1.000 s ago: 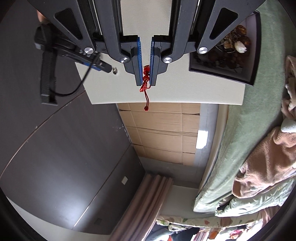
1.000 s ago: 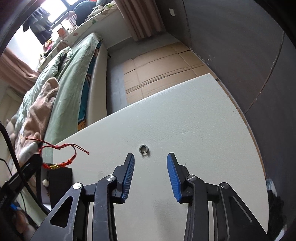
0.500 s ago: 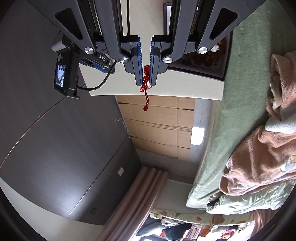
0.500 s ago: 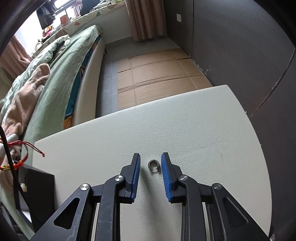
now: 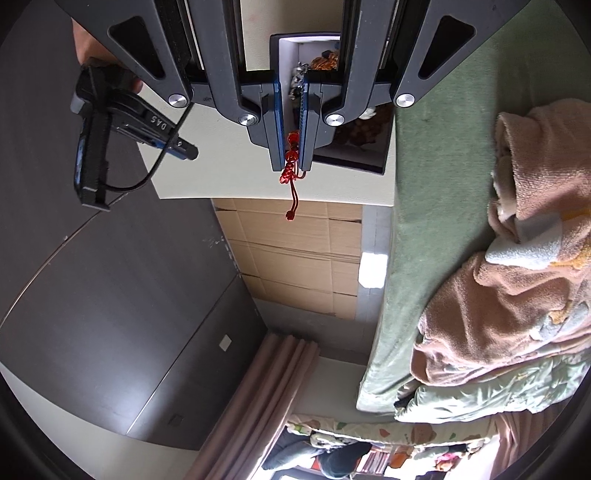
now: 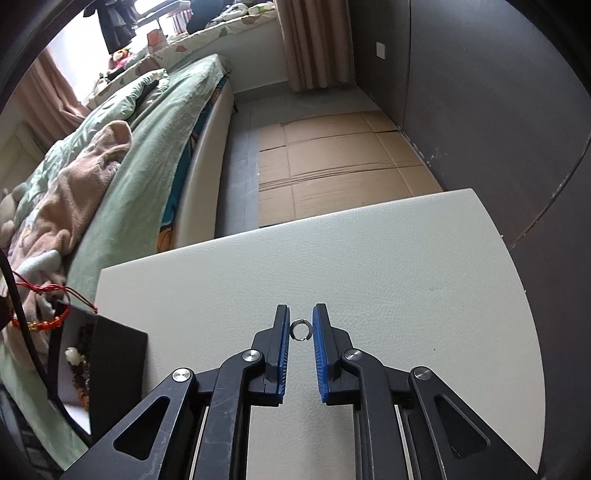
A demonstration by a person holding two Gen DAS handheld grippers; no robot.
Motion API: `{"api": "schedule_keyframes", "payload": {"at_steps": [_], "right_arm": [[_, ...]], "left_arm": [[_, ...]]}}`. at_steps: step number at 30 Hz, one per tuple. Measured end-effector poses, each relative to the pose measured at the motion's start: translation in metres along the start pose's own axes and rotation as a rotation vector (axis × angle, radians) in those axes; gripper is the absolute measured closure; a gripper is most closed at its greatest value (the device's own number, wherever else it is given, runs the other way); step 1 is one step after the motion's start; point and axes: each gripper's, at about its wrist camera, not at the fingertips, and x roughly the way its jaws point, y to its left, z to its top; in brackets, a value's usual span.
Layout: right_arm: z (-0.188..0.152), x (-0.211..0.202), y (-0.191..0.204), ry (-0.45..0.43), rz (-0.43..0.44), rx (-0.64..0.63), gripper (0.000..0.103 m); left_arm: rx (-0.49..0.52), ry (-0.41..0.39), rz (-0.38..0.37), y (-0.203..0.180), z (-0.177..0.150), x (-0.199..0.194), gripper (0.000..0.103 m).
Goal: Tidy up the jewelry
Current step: 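Carry the red bracelet into the box with the left gripper while the right gripper grasps the silver ring, then drop the silver ring into the black box with the right gripper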
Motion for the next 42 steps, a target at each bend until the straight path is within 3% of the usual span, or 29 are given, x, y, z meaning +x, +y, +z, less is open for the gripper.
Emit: {"api": "schedule_keyframes", "payload": {"at_steps": [7, 9, 11, 13, 14, 25, 35, 37, 39, 42], "right_arm": [[0.0, -0.023, 0.018, -0.048, 0.085, -0.017, 0.089], [-0.001, -0.032, 0.025, -0.072, 0.133, -0.028, 0.089], [-0.002, -0.039, 0.033, -0.094, 0.175, -0.04, 0.089], [-0.003, -0.046, 0.042, -0.111, 0.222, -0.053, 0.089], [-0.004, -0.049, 0.046, -0.116, 0.248, -0.056, 0.089], [-0.01, -0.051, 0.097, -0.102, 0.477, -0.096, 0.089], [-0.014, -0.024, 0.123, -0.016, 0.501, -0.085, 0.089], [-0.014, -0.017, 0.122, 0.015, 0.499, -0.073, 0.084], [-0.013, -0.015, 0.119, 0.016, 0.493, -0.059, 0.071], [-0.013, -0.019, 0.109, 0.002, 0.489, -0.041, 0.063]], "left_arm": [[-0.014, 0.076, -0.054, 0.005, -0.003, 0.007, 0.095], [-0.018, 0.09, -0.048, 0.006, -0.004, 0.009, 0.09], [-0.03, 0.088, -0.039, 0.009, -0.003, 0.008, 0.062], [-0.052, 0.059, -0.03, 0.013, -0.002, 0.003, 0.045], [-0.056, 0.045, -0.027, 0.014, -0.001, 0.001, 0.043], [-0.124, 0.006, 0.015, 0.04, 0.007, -0.008, 0.043], [-0.169, -0.001, 0.018, 0.054, 0.009, -0.013, 0.043], [-0.167, -0.001, 0.016, 0.054, 0.009, -0.014, 0.043], [-0.16, 0.001, 0.016, 0.051, 0.008, -0.015, 0.043], [-0.149, 0.003, 0.014, 0.048, 0.008, -0.017, 0.043]]}}
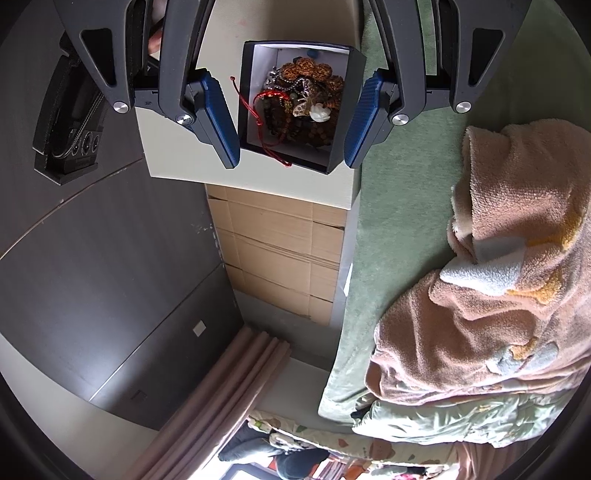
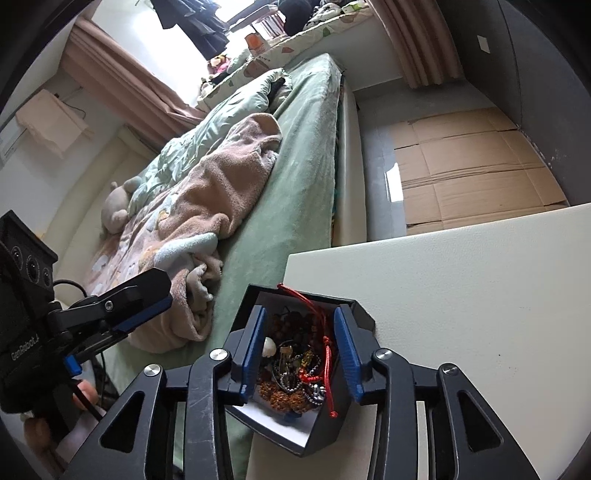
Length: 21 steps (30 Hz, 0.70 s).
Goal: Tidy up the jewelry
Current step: 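Drop the silver ring into the black box with the right gripper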
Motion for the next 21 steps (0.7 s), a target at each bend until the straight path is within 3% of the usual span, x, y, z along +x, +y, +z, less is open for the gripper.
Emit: {"api": "schedule_keyframes", "payload": {"at_steps": [10, 13, 17, 20, 21], "right_arm": [[-0.006, -0.032, -0.029, -0.022, -0.041, 0.052, 0.063], [-0.01, -0.045, -0.038, -0.03, -0.061, 0.059, 0.055], [-0.016, -0.067, -0.046, -0.054, -0.099, 0.046, 0.051], [-0.021, -0.084, -0.05, -0.07, -0.122, 0.03, 0.049], [-0.024, -0.09, -0.052, -0.075, -0.133, 0.024, 0.044]], "left_arm": [[0.082, 0.008, 0.032, -0.022, -0.013, -0.001, 0.043], [0.133, 0.006, 0.035, -0.033, -0.022, -0.002, 0.043], [0.2, -0.009, 0.044, -0.049, -0.035, -0.007, 0.025], [0.234, -0.032, 0.055, -0.058, -0.045, -0.012, 0.021], [0.24, -0.04, 0.06, -0.061, -0.048, -0.014, 0.021]]}}
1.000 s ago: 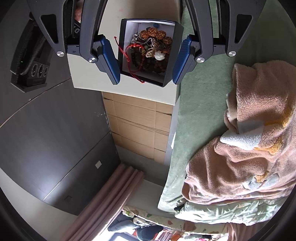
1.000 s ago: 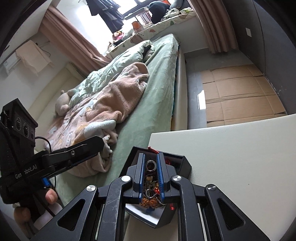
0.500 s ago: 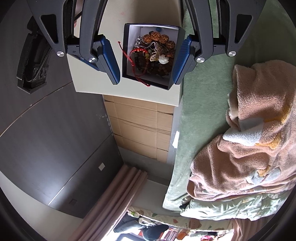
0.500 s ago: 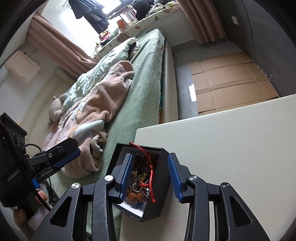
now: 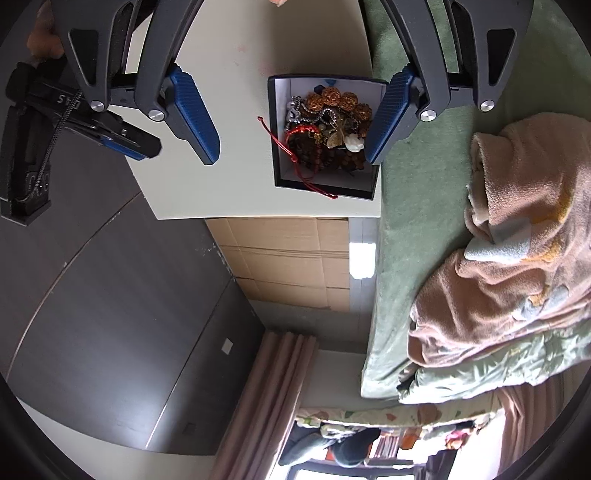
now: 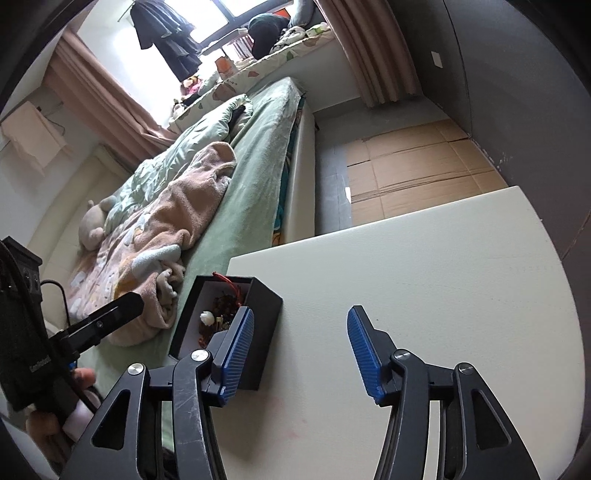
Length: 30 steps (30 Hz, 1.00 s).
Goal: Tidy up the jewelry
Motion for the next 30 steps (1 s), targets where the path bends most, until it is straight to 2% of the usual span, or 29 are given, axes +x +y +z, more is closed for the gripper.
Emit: {"api": "schedule_keyframes", "payload": {"at_steps": [2, 6, 7, 8, 10, 11, 13, 16, 21, 30], "right_arm": [[-0.005, -0.011, -0.003, -0.012, -0.02, -0.011, 0.036], [-0.017, -0.033, -0.009, -0.032, -0.05, -0.023, 0.035], [-0.02, -0.038, -0.012, -0.037, -0.057, -0.02, 0.034], [-0.022, -0.043, -0.013, -0.042, -0.066, -0.014, 0.028], [-0.027, -0.051, -0.017, -0.053, -0.08, 0.0, 0.017], [-0.03, -0.056, -0.018, -0.058, -0.086, 0.003, 0.014], [-0.035, -0.066, -0.019, -0.07, -0.1, 0.002, 0.013], [-0.043, -0.078, -0.022, -0.079, -0.117, 0.0, 0.001], [-0.05, -0.092, -0.025, -0.086, -0.163, -0.004, 0.0], [-0.059, -0.11, -0.025, -0.104, -0.182, -0.032, 0.0]], "left_arm": [[0.007, -0.011, 0.013, -0.004, -0.005, -0.003, 0.016], [0.005, -0.031, 0.033, -0.011, -0.016, -0.01, 0.012], [0.005, -0.04, 0.035, -0.013, -0.019, -0.013, 0.008], [0.008, -0.05, 0.034, -0.015, -0.022, -0.015, 0.004], [0.022, -0.075, 0.04, -0.022, -0.03, -0.021, 0.002], [0.032, -0.083, 0.046, -0.026, -0.034, -0.024, 0.002], [0.049, -0.091, 0.058, -0.033, -0.04, -0.026, 0.002], [0.077, -0.108, 0.075, -0.045, -0.048, -0.029, 0.002], [0.086, -0.125, 0.089, -0.055, -0.058, -0.034, 0.002], [0.098, -0.164, 0.105, -0.055, -0.065, -0.048, 0.002]]}}
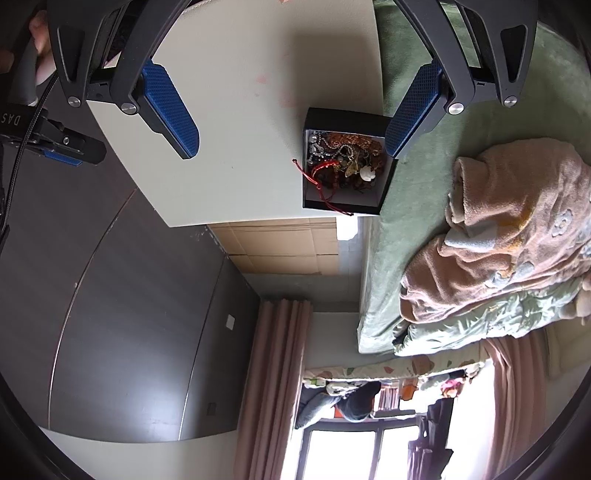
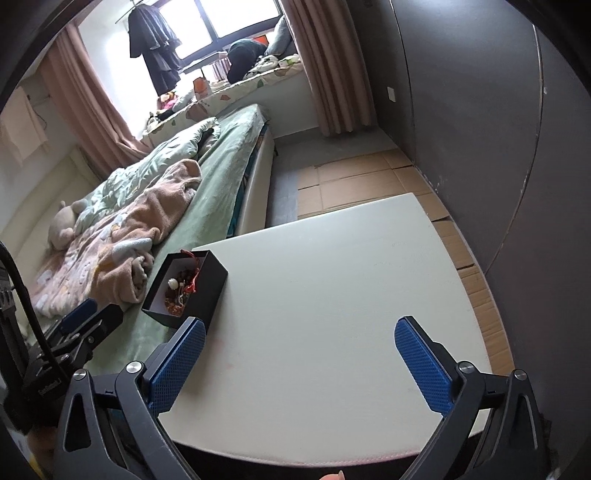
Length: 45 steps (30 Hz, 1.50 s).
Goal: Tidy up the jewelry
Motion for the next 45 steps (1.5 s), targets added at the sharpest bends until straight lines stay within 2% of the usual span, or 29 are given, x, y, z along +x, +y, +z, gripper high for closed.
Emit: {"api": "schedule_keyframes", "payload": {"at_steps": [3, 21, 28, 45], "right_arm": [[-0.001, -0.002, 0.002, 0.005, 0.023, -0.003, 0.0], [-0.004, 0.004, 0.011, 0.024, 0.007, -0.013, 0.0], [-0.005, 0.0, 0.009, 0.005, 0.004, -0.018, 0.0], [-0.005, -0.002, 0.007, 0.0, 0.002, -0.004, 0.0]], "left_arm": [[-0.007, -0.012, 0.007, 0.004, 0.001, -0.001, 0.002], [-0.022, -0.025, -0.006, 0.008, 0.005, -0.007, 0.002], [-0.041, -0.042, -0.012, 0.01, 0.008, -0.012, 0.002], [-0.033, -0.032, -0.021, 0.009, 0.009, -0.011, 0.002]]}}
